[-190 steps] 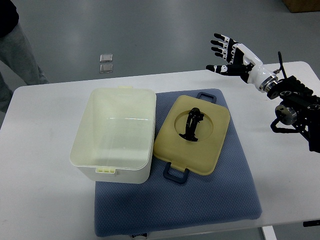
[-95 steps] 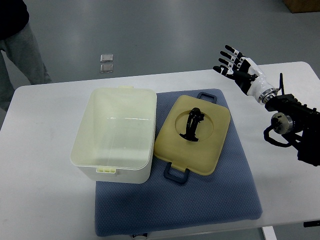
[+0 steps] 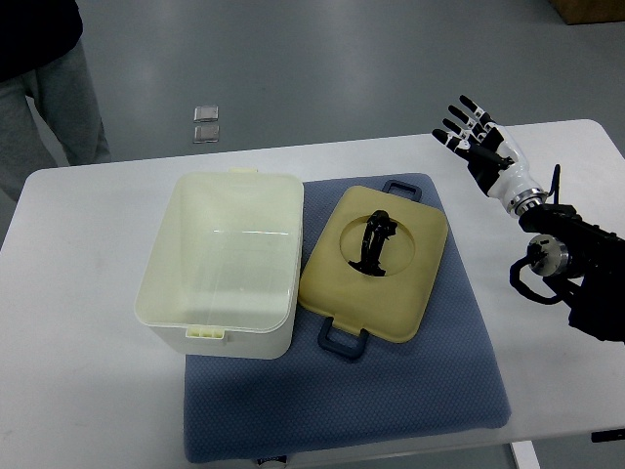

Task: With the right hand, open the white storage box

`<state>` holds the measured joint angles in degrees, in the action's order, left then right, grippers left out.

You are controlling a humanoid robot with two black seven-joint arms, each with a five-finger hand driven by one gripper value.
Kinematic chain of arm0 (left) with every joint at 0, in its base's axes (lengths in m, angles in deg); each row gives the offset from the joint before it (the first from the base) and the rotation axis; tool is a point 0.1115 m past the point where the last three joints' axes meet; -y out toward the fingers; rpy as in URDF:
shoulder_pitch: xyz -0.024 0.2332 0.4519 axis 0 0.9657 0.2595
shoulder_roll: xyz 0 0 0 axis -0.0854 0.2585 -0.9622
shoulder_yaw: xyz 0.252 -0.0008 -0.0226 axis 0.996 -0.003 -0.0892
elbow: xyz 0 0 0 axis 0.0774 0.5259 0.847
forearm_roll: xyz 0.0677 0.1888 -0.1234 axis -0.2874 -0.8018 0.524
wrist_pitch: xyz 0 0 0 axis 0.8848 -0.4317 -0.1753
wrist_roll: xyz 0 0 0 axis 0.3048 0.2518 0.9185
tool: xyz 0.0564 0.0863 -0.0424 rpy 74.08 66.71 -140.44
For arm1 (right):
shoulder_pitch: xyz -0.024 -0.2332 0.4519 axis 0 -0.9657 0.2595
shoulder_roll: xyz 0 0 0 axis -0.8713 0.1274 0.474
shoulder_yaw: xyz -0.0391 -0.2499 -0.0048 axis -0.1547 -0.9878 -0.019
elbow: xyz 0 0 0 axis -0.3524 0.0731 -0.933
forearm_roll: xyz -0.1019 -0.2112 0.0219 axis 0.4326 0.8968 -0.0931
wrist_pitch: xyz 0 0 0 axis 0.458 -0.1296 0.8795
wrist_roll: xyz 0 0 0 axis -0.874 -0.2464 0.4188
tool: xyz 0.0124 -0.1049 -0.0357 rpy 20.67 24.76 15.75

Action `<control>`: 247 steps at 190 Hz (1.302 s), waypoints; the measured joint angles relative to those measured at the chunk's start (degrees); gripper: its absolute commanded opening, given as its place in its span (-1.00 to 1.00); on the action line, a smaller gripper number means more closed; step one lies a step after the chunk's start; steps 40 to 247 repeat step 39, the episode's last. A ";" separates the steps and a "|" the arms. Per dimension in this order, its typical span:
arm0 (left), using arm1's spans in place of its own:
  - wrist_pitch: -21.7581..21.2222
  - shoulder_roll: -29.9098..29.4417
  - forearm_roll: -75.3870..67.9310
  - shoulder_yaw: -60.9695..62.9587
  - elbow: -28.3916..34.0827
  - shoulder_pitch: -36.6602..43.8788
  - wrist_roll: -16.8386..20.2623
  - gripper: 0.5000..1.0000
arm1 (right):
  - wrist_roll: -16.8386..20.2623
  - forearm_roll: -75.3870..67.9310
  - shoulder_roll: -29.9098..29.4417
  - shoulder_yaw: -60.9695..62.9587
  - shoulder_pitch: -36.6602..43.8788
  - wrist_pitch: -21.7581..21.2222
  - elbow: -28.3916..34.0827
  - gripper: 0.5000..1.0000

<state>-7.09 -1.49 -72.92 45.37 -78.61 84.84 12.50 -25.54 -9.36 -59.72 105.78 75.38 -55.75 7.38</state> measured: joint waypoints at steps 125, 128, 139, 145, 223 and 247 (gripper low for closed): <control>-0.02 0.00 0.00 0.02 0.00 0.08 0.00 1.00 | -0.03 0.37 -0.17 0.02 -0.71 0.02 -0.33 0.71; -0.02 0.00 0.00 0.02 0.00 0.08 0.00 1.00 | -0.03 0.37 -0.17 0.02 -0.71 0.02 -0.33 0.71; -0.02 0.00 0.00 0.02 0.00 0.08 0.00 1.00 | -0.03 0.37 -0.17 0.02 -0.71 0.02 -0.33 0.71; -0.02 0.00 0.00 0.02 0.00 0.08 0.00 1.00 | -0.03 0.37 -0.17 0.02 -0.71 0.02 -0.33 0.71; -0.02 0.00 0.00 0.02 0.00 0.08 0.00 1.00 | -0.03 0.37 -0.17 0.02 -0.71 0.02 -0.33 0.71; -0.02 0.00 0.00 0.02 0.00 0.08 0.00 1.00 | -0.03 0.37 -0.17 0.02 -0.71 0.02 -0.33 0.71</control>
